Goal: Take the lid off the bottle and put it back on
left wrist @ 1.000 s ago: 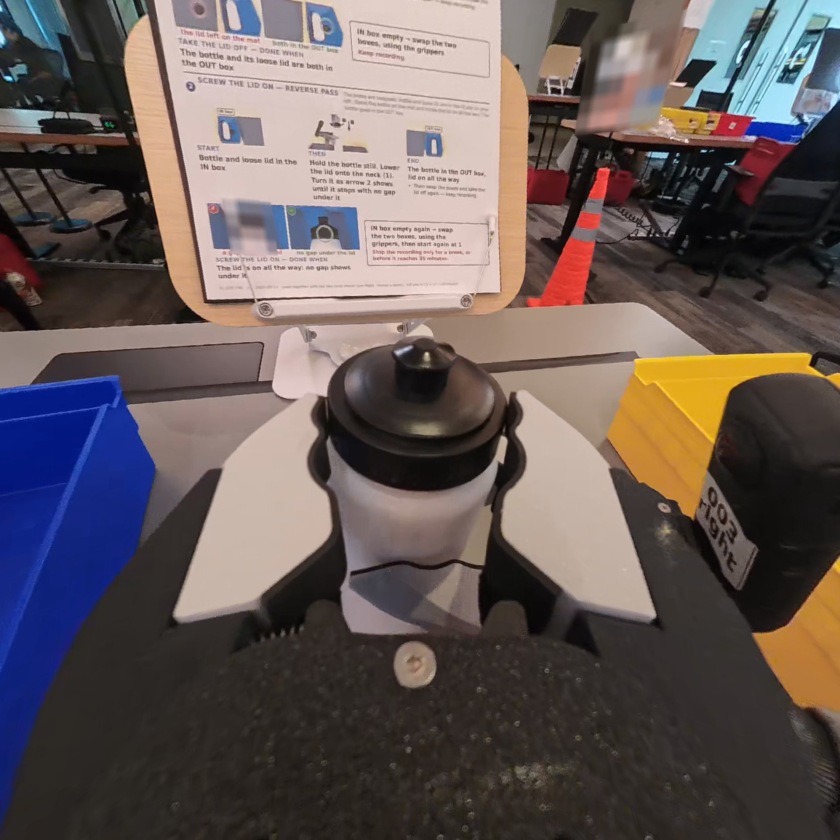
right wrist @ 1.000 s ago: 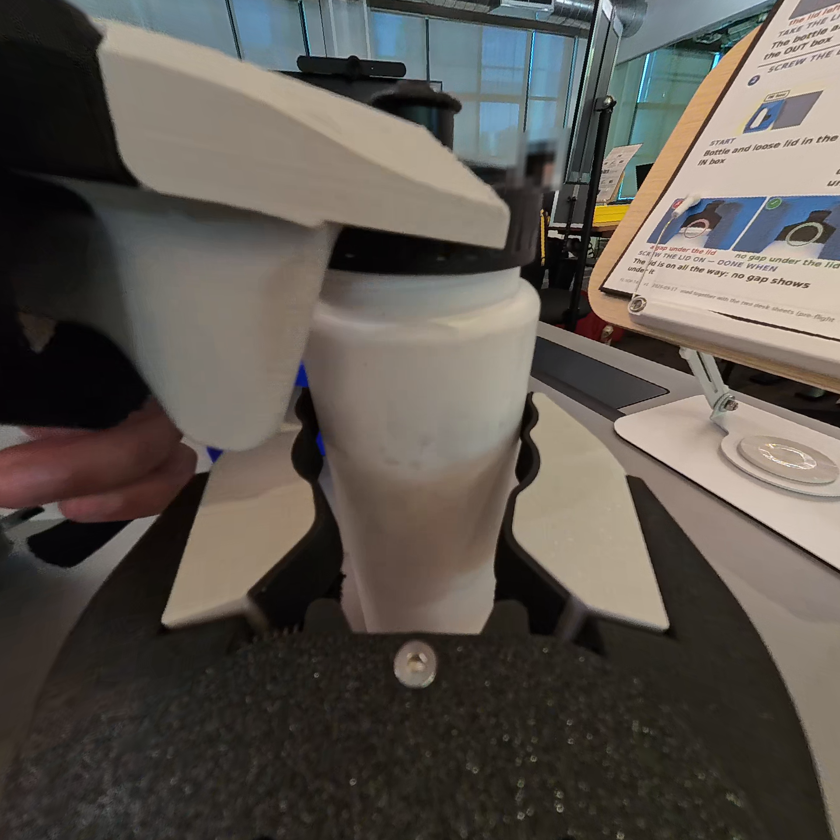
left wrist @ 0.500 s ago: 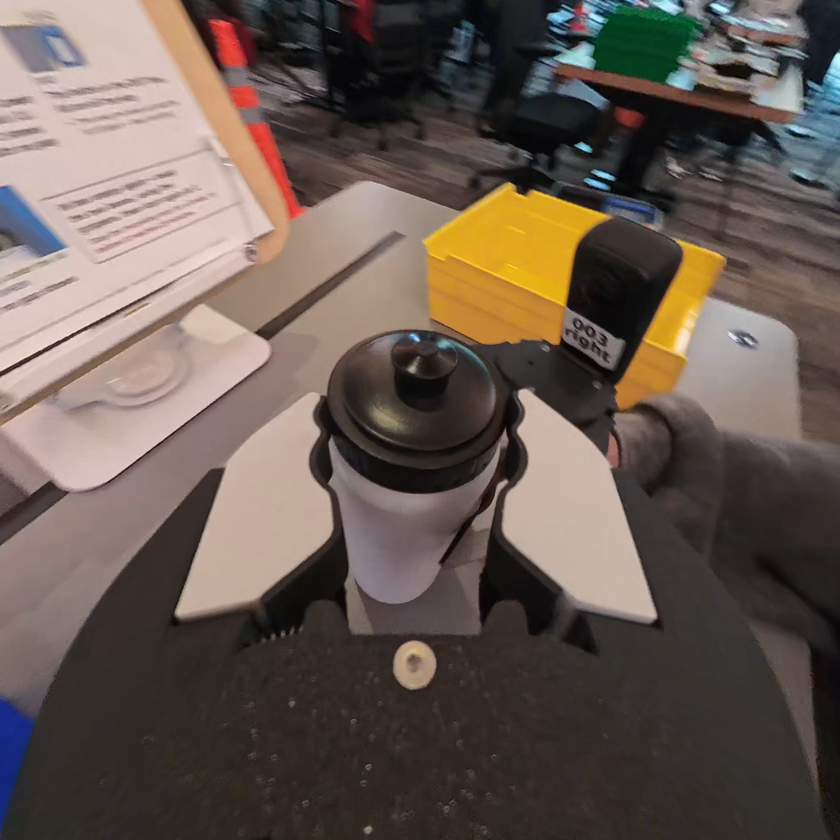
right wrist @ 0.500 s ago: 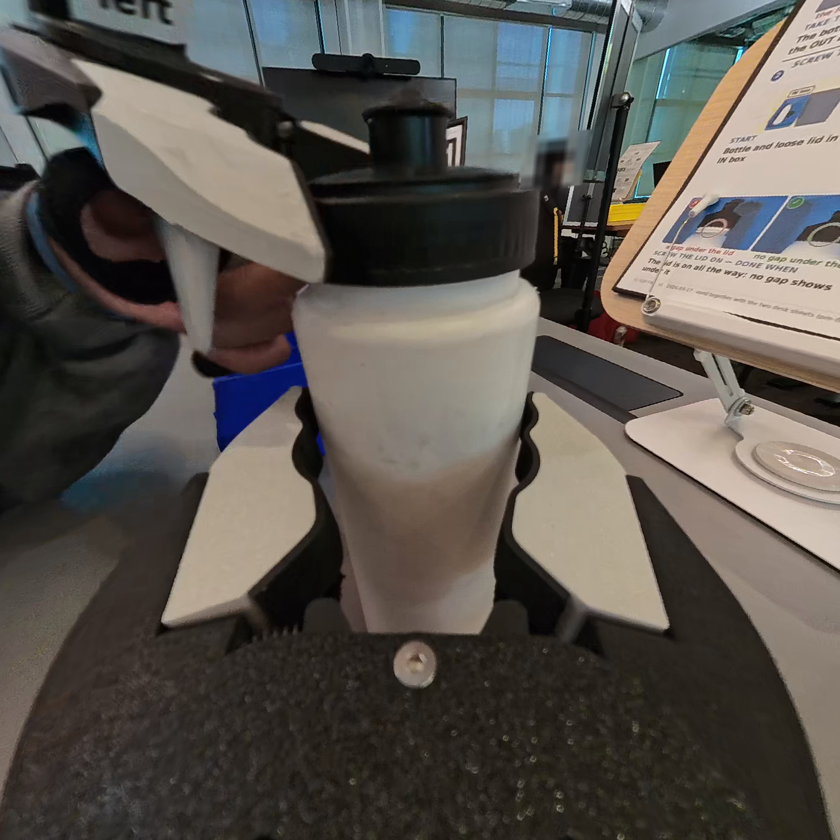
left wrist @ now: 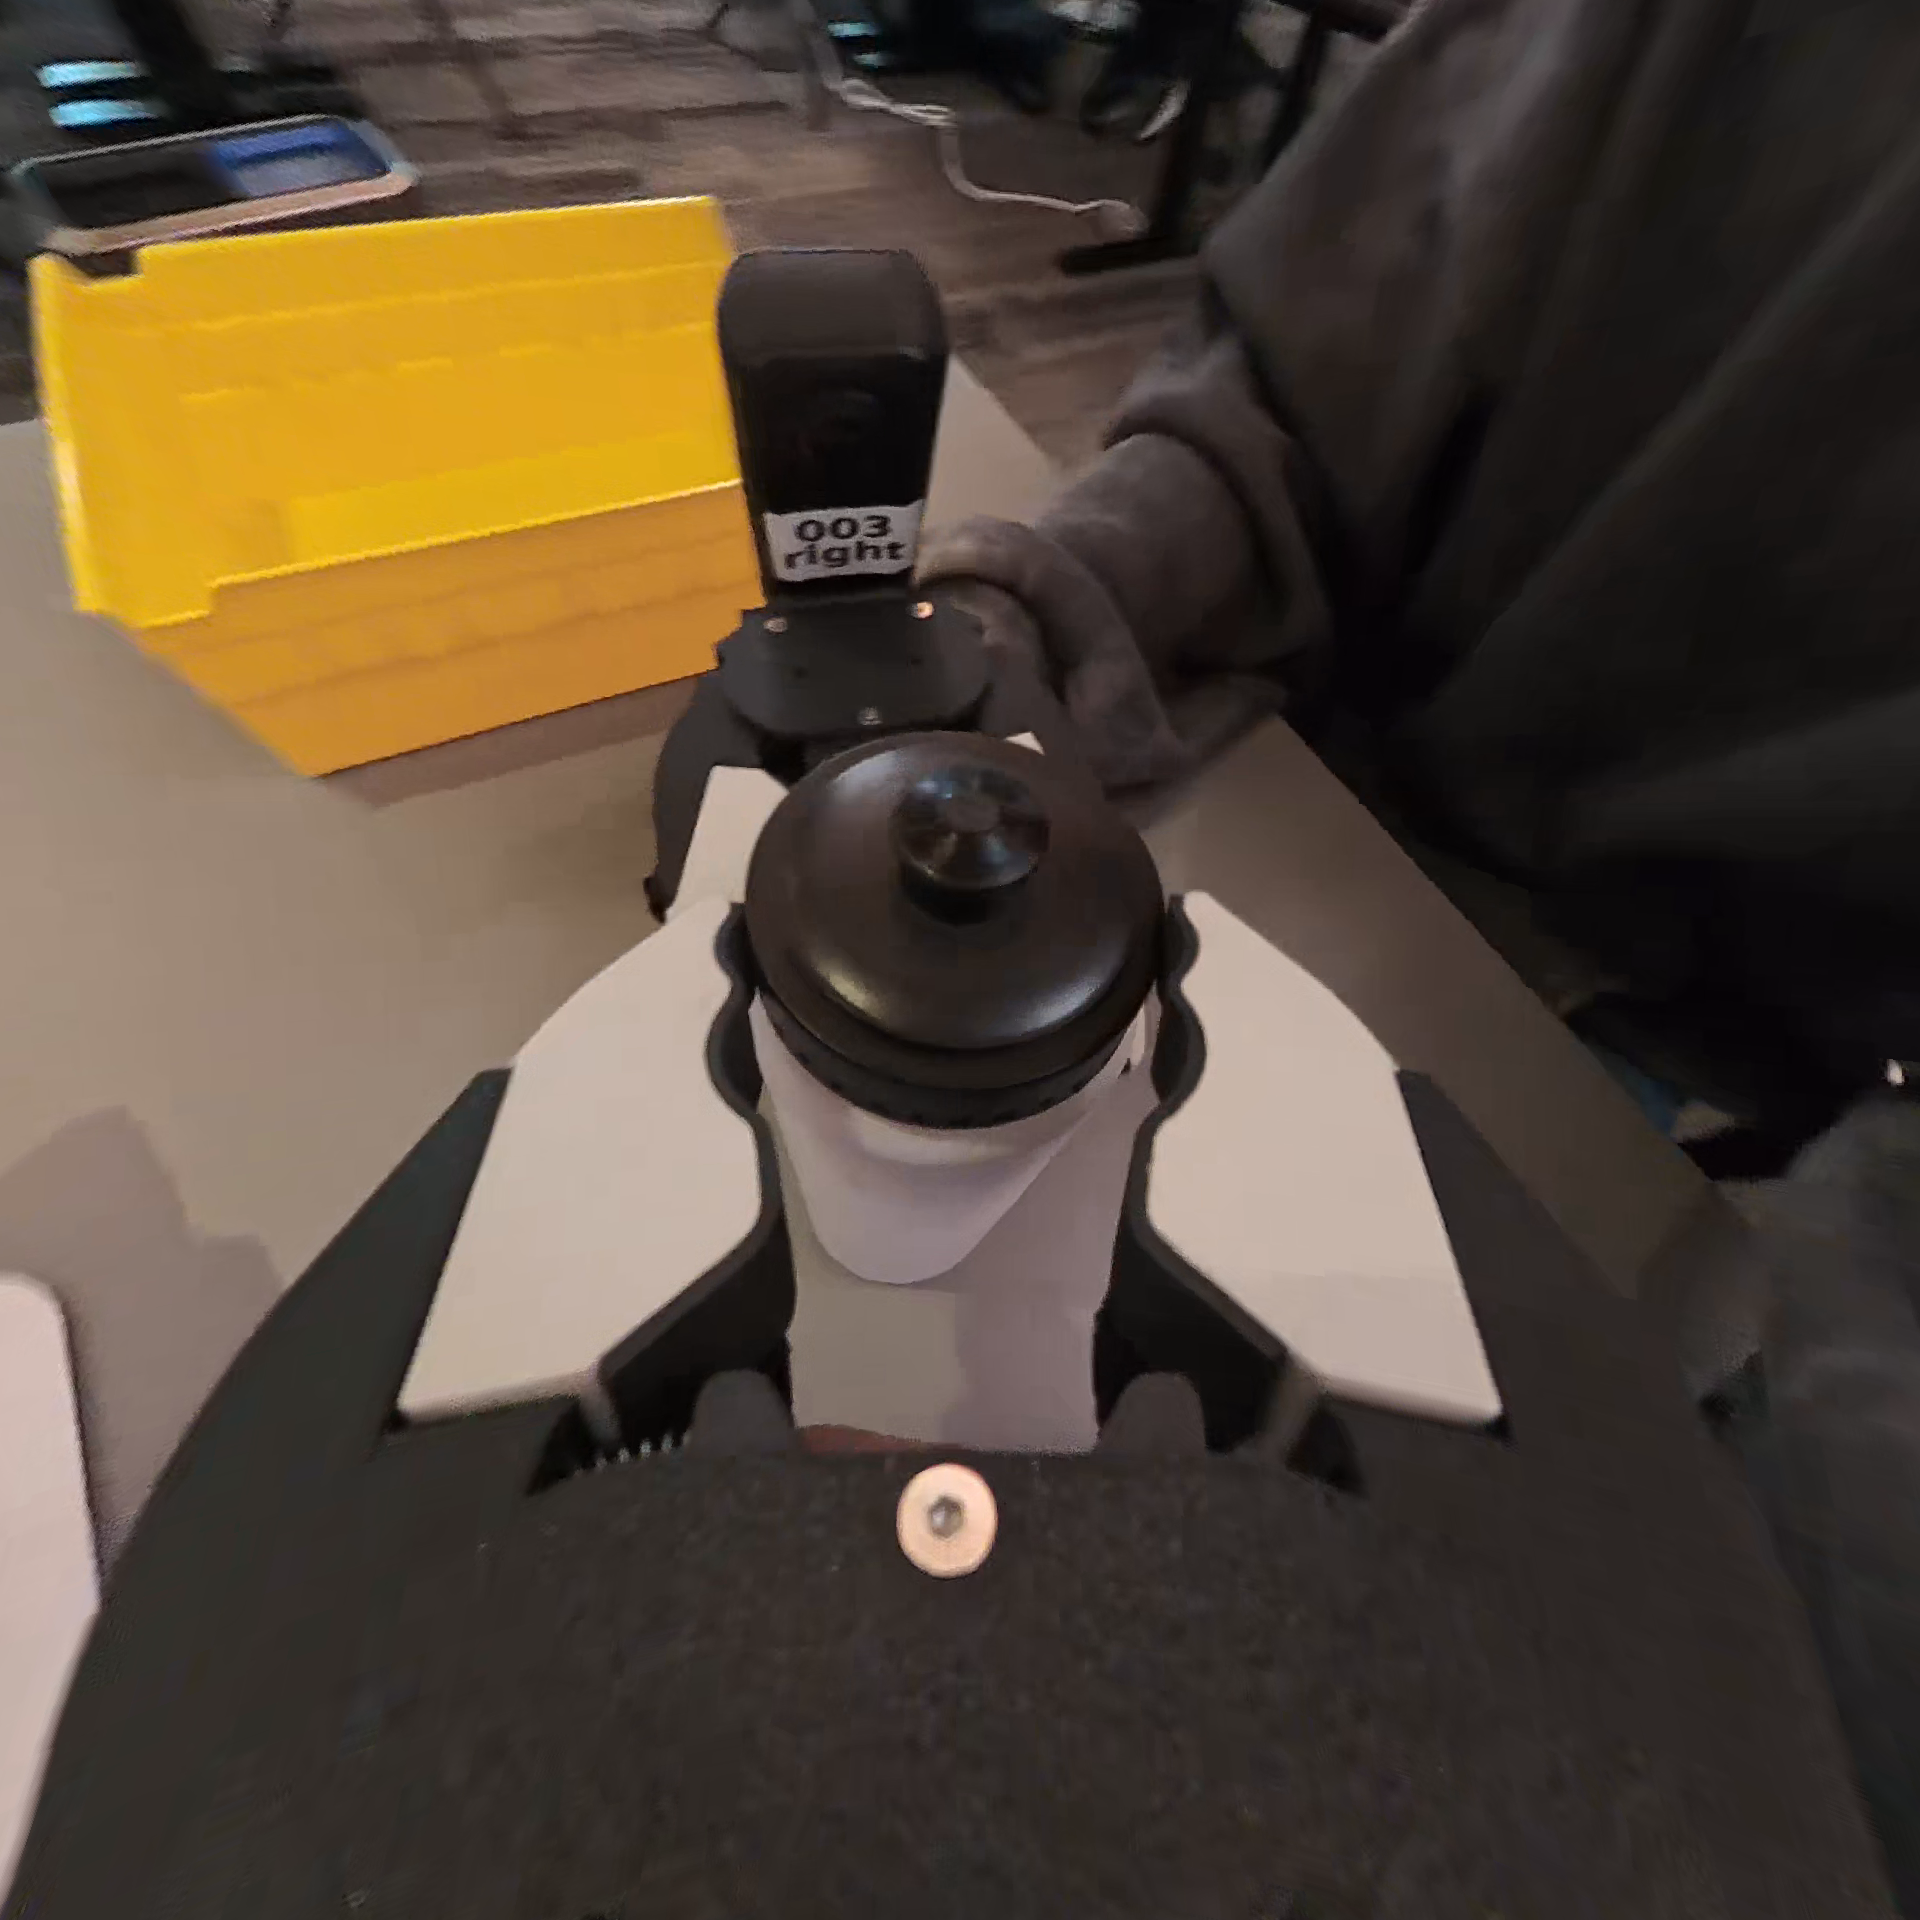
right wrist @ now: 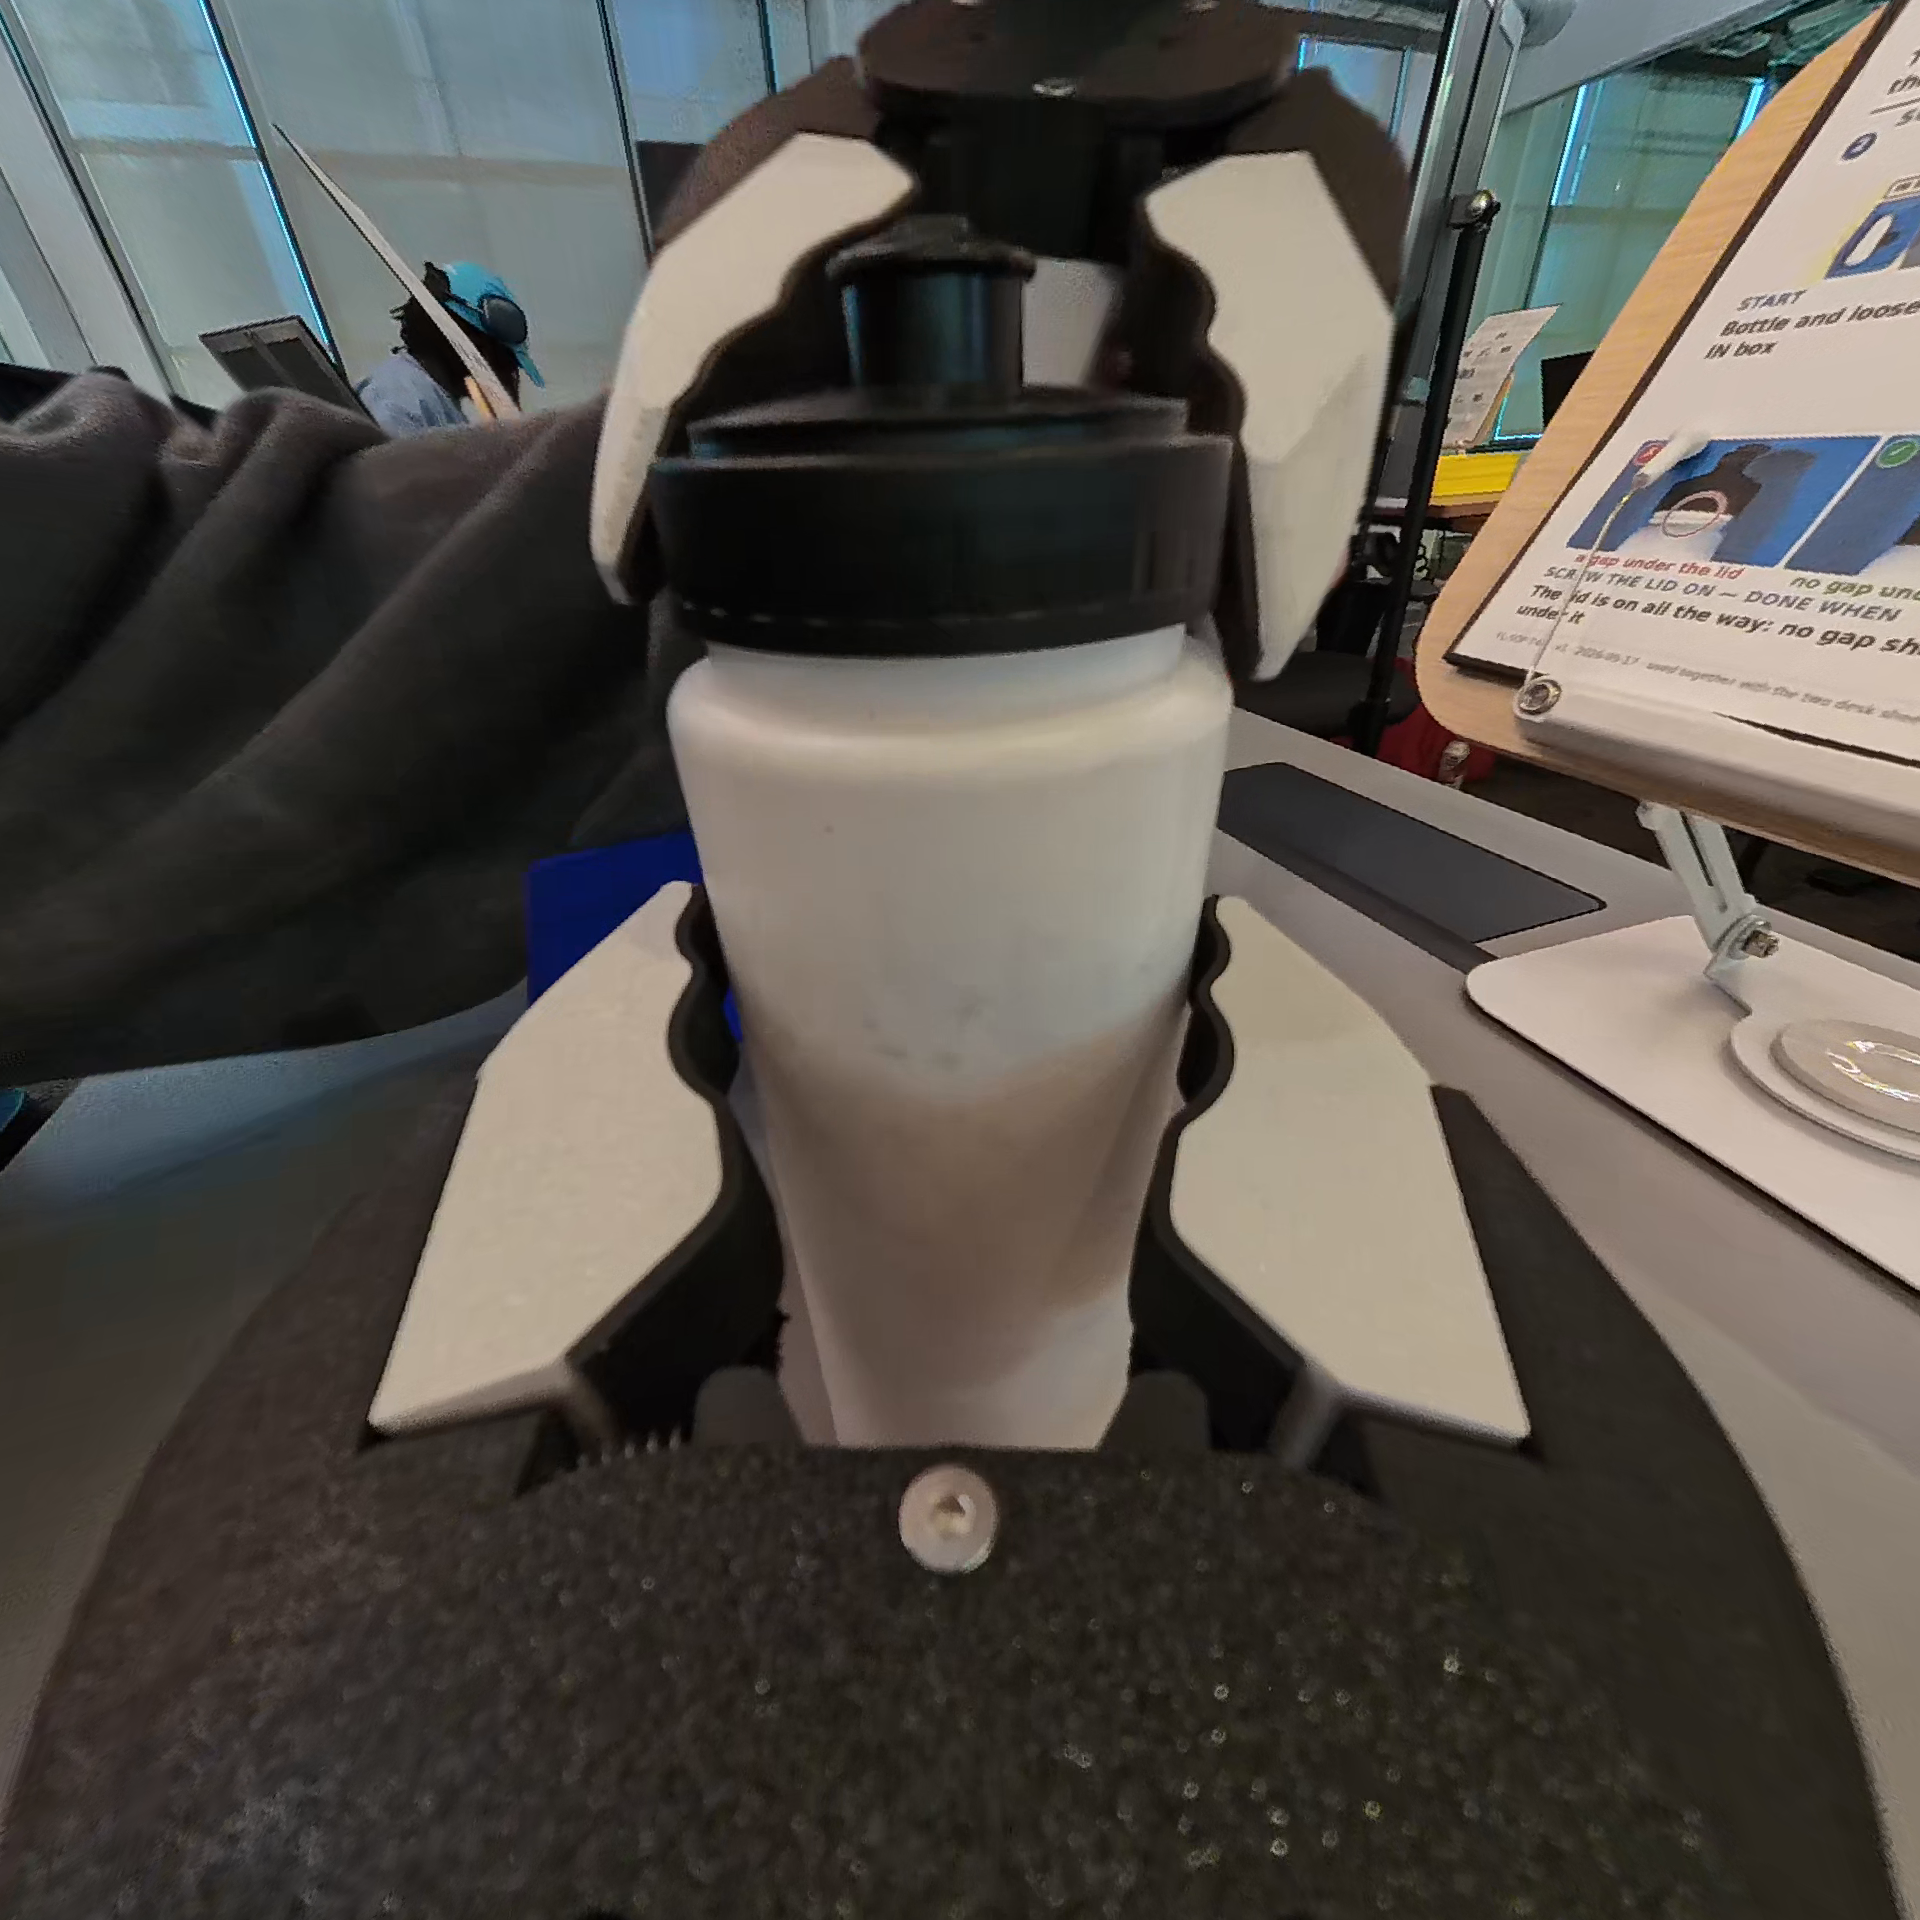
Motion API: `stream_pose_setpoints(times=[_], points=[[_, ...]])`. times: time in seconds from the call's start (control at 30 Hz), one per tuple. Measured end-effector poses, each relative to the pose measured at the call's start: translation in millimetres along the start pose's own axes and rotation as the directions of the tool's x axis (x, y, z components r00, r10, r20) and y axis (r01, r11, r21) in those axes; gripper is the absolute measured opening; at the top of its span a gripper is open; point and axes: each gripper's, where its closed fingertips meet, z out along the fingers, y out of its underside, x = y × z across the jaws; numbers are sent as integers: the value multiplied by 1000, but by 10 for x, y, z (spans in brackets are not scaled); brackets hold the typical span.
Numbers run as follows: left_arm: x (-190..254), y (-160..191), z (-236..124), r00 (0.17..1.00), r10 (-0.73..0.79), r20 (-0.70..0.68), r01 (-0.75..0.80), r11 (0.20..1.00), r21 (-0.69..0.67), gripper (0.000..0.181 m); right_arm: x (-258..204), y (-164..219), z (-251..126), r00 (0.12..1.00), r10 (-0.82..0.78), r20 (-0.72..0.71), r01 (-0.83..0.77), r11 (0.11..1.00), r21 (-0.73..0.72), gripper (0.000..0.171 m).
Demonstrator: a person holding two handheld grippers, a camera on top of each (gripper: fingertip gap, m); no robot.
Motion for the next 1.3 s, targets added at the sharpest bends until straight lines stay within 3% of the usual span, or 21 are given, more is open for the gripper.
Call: stream_pose_setpoints(times=[0.1,0.2,0.27,0.37,0.43,0.53,0.7,0.77,0.9,1.0,1.1,1.23,1.3], points=[[-6,-21,-5,997,26,-75,-21,998,66,74,9,-4,0,1000,11,2,-11,1000,12,85],[-45,-58,6,998,3,-59,5,992,130,74,33,-12,-17,1000,29,3,-29,999,19,85],[-93,-77,-3,1000,-22,17,19,988,153,74,49,-17,-35,999,38,4,-38,999,21,85],[-156,-152,-75,975,-95,203,55,980,192,102,83,-26,-52,998,58,-2,-58,998,30,85],[-190,-261,-131,921,-205,331,119,958,263,105,87,-28,-51,998,60,-6,-60,998,33,85],[-297,-271,-206,720,-386,577,211,913,348,105,62,-22,-27,999,42,-11,-42,999,31,85],[-190,79,-254,241,-484,841,309,860,406,112,20,3,49,998,-19,-56,20,1000,6,85],[-125,120,-277,68,-513,856,278,833,478,110,26,3,60,997,-19,-72,20,1000,13,85],[-32,-38,-286,-136,-584,801,99,796,597,104,42,2,72,993,-24,-114,26,1000,12,85],[-39,-168,-185,-192,-656,730,8,742,670,98,46,3,88,989,-30,-144,33,999,16,84],[-79,-95,-276,-357,-574,737,21,783,621,93,45,5,86,988,-33,-149,36,999,16,84],[-113,-21,-315,-382,-623,683,11,736,677,68,40,6,75,989,-34,-144,37,999,18,84],[-124,-20,-316,-341,-630,698,15,739,674,68,40,8,76,989,-34,-142,36,999,15,85]])
